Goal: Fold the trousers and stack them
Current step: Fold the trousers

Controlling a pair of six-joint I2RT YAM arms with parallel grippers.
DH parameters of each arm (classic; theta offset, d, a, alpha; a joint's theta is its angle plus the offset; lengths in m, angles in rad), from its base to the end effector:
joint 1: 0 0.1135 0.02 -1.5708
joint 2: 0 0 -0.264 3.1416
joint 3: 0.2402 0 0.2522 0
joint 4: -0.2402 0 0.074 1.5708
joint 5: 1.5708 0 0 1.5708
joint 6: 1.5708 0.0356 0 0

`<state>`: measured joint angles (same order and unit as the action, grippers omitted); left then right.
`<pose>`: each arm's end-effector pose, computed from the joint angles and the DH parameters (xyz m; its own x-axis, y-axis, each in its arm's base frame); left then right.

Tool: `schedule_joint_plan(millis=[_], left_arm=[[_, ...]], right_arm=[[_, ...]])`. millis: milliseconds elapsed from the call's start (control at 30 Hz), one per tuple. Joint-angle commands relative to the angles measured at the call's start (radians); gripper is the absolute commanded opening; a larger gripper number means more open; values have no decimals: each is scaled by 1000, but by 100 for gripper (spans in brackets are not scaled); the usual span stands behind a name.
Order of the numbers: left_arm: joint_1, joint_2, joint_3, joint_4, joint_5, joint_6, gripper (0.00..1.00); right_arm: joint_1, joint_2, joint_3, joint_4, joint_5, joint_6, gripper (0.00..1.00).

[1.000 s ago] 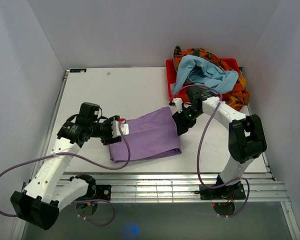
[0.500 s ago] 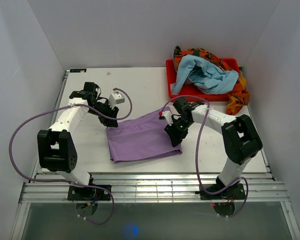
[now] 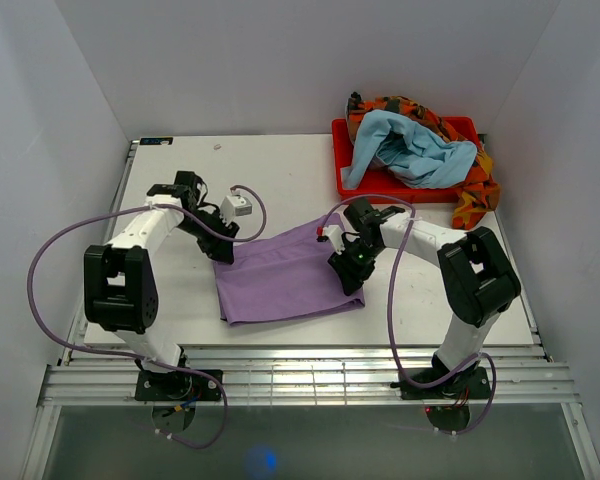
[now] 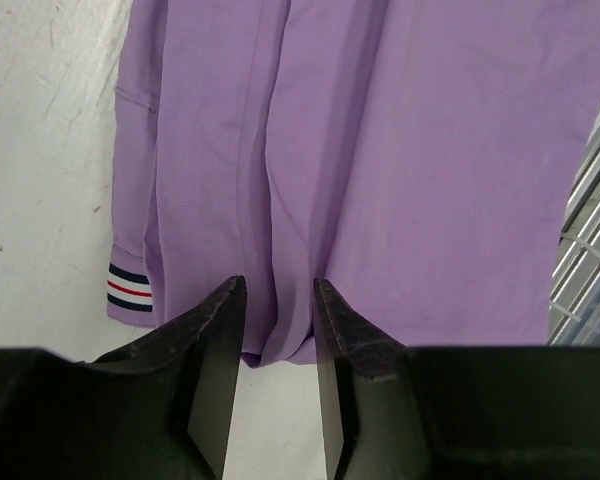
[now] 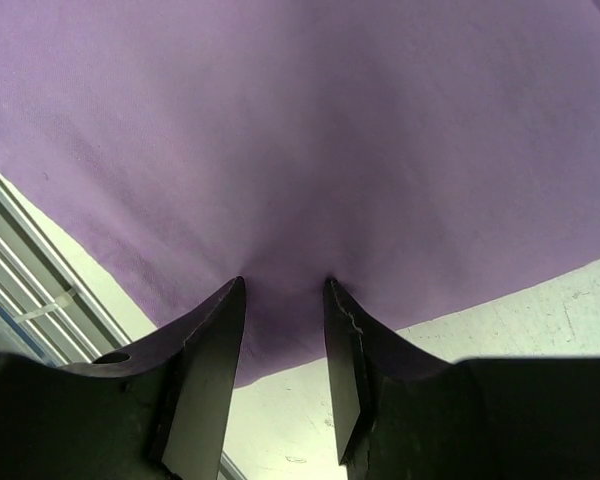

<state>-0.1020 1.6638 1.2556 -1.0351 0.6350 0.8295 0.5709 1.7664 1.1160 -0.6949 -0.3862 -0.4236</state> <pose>0.3025 -0.0522 0.2324 -0.5505 0.6533 -0.5198 0.8338 0.4611 -0.3035 0.2675 0.1877 0.1676 -0.5127 -0.7818 -0.3547 -0.8580 0.4526 0.2428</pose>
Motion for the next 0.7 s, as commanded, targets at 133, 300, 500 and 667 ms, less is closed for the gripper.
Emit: schedule_joint_plan(millis=[133,300,500,667], left_arm=[[-4,10,-10,33,-38,-9,43],[-4,30,-18,18,-57,10,32],[-4,40,-9,-13,-20,28,13],[16,48,22,41,-40,-26,0]], right_arm=[[6,31,-38,37,64,-4,43],[6,33,-59,54,89,-6,41],[6,39,-79,70,122,-9,40],[14,45,-114,100,174,-20,37]])
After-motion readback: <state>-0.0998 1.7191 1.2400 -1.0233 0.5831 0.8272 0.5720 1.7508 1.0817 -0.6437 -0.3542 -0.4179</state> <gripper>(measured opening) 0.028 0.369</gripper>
